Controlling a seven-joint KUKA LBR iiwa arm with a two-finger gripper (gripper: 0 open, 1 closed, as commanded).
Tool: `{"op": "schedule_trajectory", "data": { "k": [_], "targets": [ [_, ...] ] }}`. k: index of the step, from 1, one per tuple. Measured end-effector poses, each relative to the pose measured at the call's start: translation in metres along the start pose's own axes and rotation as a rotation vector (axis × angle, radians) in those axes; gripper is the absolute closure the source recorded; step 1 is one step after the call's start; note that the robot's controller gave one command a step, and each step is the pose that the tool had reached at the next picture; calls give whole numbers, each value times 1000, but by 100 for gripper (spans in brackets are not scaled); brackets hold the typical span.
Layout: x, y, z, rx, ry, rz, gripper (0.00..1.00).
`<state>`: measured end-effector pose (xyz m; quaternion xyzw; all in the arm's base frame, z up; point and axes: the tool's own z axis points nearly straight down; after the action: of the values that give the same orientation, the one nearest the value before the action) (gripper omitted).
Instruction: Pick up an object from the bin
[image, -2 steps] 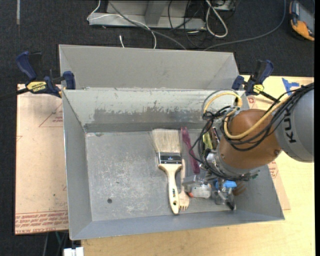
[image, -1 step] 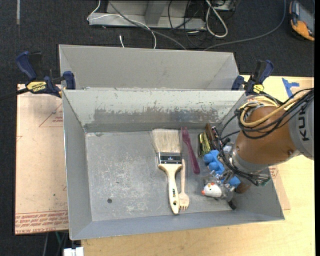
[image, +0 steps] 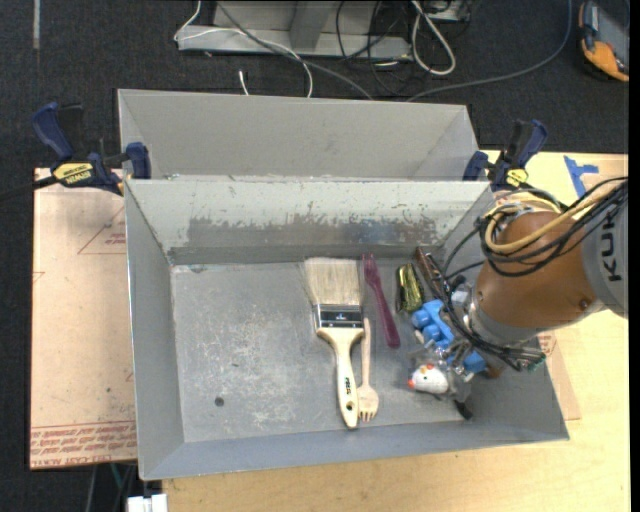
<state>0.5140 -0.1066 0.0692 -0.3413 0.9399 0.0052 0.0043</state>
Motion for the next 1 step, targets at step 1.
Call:
{"op": "schedule_trajectory", "data": {
  "k": [1],
  "targets": [
    [0, 1, -31, -3, 1, 2, 100]
  ]
}}
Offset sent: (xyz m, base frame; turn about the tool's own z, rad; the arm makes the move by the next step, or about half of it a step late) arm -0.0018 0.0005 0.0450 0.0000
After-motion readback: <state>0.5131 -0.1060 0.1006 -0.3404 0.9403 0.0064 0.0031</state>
